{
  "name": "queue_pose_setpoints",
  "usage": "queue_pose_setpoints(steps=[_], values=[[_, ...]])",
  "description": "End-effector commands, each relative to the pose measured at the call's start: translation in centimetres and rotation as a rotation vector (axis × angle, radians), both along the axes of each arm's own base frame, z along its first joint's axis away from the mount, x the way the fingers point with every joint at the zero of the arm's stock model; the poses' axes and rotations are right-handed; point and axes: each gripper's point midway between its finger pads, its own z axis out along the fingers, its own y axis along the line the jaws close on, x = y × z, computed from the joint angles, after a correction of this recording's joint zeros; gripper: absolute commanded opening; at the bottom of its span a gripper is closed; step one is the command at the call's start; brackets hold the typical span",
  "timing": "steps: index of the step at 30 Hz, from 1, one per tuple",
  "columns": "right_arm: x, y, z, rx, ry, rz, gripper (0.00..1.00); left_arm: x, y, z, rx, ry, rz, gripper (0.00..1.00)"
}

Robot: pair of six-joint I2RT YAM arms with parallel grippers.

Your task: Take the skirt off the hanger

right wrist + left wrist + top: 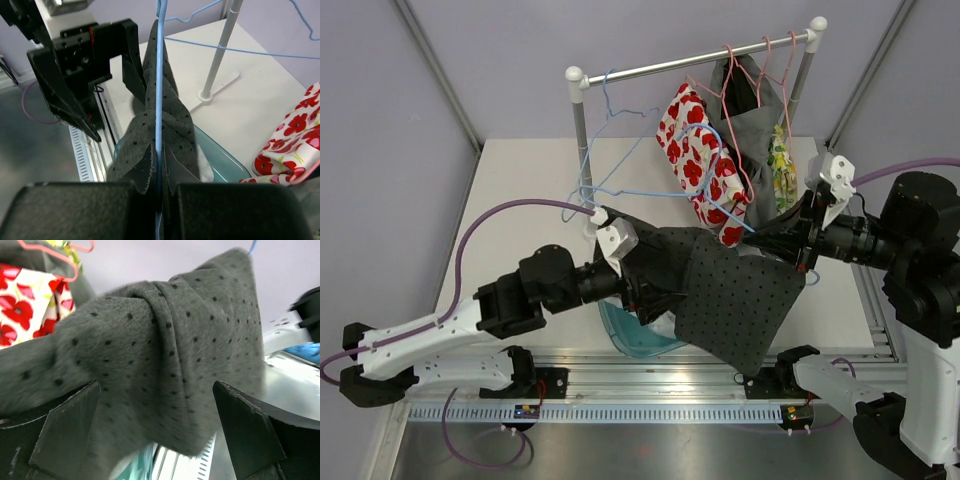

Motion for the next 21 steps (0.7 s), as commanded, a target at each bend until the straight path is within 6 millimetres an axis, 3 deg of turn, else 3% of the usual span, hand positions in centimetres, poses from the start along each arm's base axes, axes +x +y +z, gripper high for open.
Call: queue_pose_setpoints(steps=[1, 4, 8, 16, 19, 21], values=[[1.0, 1.2, 2.7, 0.085, -0.049, 0.048, 0.0, 1.4, -0.3, 3.2, -0.08, -0.04, 0.083, 0.99], [1.3, 1.7, 2.7, 0.101, -0.021, 0.076, 0.0, 1.8, -0.9, 2.9, -0.074, -0.024, 0.102, 0.99], [1.9, 2.0, 2.8, 0.118, -0.007, 0.081, 0.0, 3.7, -1.8, 1.1, -0.024, -0.011, 0.19, 0.99], [2.3, 2.3, 3.0, 0.129, 0.003, 0.084, 0.0, 7.1, -1.2, 0.2, 0.012, -0.046, 0.378, 0.99], [2.4, 2.3, 2.9, 0.129, 0.007, 0.086, 0.0, 6.7, -1.4, 0.4, 0.004, -0.052, 0.352, 0.99], [2.5, 2.5, 2.7, 0.134, 0.021, 0.092, 0.0, 5.3, -2.3, 0.2, -0.007, -0.059, 0.257, 0.98]])
